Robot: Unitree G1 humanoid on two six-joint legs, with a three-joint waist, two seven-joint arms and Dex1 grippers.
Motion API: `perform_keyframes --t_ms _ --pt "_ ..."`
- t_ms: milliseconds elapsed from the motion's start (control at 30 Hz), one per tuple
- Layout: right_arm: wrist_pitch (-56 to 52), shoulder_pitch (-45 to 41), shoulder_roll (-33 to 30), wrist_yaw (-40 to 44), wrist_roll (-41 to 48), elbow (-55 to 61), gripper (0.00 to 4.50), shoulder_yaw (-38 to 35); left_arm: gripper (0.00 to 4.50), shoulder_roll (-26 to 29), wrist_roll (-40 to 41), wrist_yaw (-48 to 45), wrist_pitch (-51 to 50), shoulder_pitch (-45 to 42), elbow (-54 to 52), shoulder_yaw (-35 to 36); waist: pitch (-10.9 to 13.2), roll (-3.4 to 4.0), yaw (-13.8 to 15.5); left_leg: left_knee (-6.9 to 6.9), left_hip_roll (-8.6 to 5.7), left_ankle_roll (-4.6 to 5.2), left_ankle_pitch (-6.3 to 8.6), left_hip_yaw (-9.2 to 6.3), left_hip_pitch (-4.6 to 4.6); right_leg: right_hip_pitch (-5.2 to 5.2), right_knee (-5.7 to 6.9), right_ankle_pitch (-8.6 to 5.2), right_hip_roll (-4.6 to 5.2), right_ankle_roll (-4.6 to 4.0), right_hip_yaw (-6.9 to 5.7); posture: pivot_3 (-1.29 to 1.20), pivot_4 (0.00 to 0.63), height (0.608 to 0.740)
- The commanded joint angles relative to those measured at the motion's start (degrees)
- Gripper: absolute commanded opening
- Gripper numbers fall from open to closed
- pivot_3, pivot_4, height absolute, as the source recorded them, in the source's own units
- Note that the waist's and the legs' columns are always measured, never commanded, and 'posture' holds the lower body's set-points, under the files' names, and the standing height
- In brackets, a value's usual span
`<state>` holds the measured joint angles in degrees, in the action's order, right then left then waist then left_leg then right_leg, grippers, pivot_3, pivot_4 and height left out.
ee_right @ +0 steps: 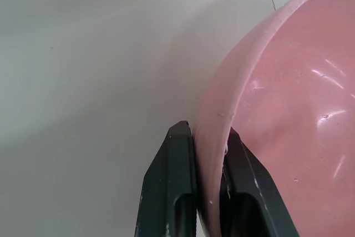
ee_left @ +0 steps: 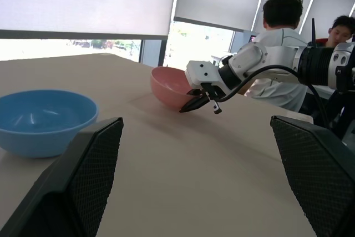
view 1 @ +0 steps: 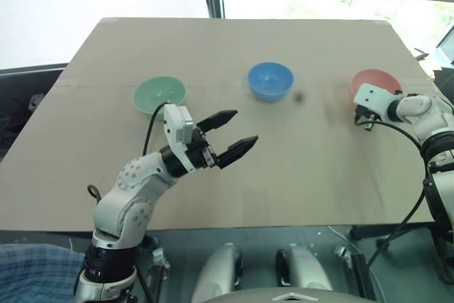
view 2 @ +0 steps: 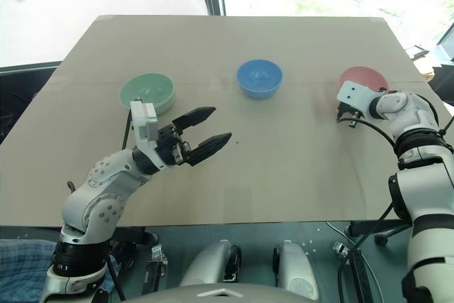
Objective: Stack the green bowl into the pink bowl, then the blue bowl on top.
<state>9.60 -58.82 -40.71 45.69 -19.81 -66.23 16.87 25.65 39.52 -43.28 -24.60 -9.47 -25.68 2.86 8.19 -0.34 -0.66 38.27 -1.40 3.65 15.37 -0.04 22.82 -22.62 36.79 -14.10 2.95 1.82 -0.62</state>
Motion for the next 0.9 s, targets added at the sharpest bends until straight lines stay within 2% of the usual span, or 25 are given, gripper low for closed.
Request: perform_keyframes --t_ms 33,167,267,367,433,600,767,900 --pt "-2.00 2.08 0.03 5.82 4.59 12.75 0.06 -2.85 4.50 1.08 -0.19 0.08 0.54 1.16 -2.92 0.69 0.02 0.04 -0.14 0.00 0.00 0.00 0.00 0.00 -0.01 0.00 0.00 0.00 0.00 0.00 0.01 0.00 0.150 0.740" --pt "-13.19 11.51 -0.45 12.64 8.71 36.70 0.06 -3.71 4.50 3.10 -0.94 -0.33 0.17 2.97 -3.40 0.81 0.02 0.05 0.00 -0.08 0.06 -0.01 0.00 -0.05 0.00 -0.05 0.02 0.00 -0.02 0.00 -0.01 0.00 0.150 0.740" --pt "-27.28 19.18 0.18 17.18 12.46 58.22 0.06 -3.02 4.50 5.45 -2.11 -1.49 0.92 4.46 -2.71 1.68 0.02 0.05 0.35 -0.09 0.04 0.01 0.02 -0.09 0.06 -0.07 0.00 0.00 0.03 0.00 -0.04 0.00 0.150 0.740" --pt "-38.29 23.51 1.13 18.64 14.06 72.68 0.06 -1.48 4.50 7.37 -2.43 -2.56 1.27 5.27 -1.89 2.85 0.03 0.07 0.54 -0.09 0.03 0.05 0.05 -0.11 0.07 -0.08 0.00 0.00 0.07 0.00 -0.04 0.00 0.150 0.740" --pt "-43.27 25.71 2.28 18.28 13.11 81.17 0.06 2.03 4.50 9.16 -2.92 -3.66 1.55 6.28 -0.73 4.36 0.03 0.07 0.54 -0.09 0.01 0.15 0.12 -0.11 0.07 -0.08 0.01 0.00 0.12 0.00 -0.04 0.00 0.150 0.740" --pt "-48.16 26.89 3.56 15.58 9.42 89.21 0.06 9.05 4.50 11.97 -3.15 -5.36 1.85 9.10 0.24 7.26 0.03 0.07 0.52 -0.11 0.01 0.23 0.19 -0.15 0.01 -0.11 0.01 -0.03 0.13 -0.05 -0.07 0.00 0.150 0.740" --pt "-48.19 25.86 4.19 14.07 4.91 91.39 0.06 15.30 4.50 13.88 -3.62 -6.52 2.64 13.40 0.61 10.98 0.01 0.03 0.28 -0.16 -0.03 0.04 0.08 -0.15 0.02 -0.14 -0.03 -0.04 0.16 -0.07 -0.08 0.00 0.150 0.740" --pt "-47.47 24.68 5.12 13.71 3.14 91.13 0.06 17.38 4.50 14.36 -3.82 -6.82 2.69 14.22 0.84 12.09 0.00 0.02 0.24 -0.17 -0.03 0.03 0.09 -0.15 0.01 -0.13 -0.03 -0.09 0.16 -0.15 -0.08 0.00 0.150 0.740"
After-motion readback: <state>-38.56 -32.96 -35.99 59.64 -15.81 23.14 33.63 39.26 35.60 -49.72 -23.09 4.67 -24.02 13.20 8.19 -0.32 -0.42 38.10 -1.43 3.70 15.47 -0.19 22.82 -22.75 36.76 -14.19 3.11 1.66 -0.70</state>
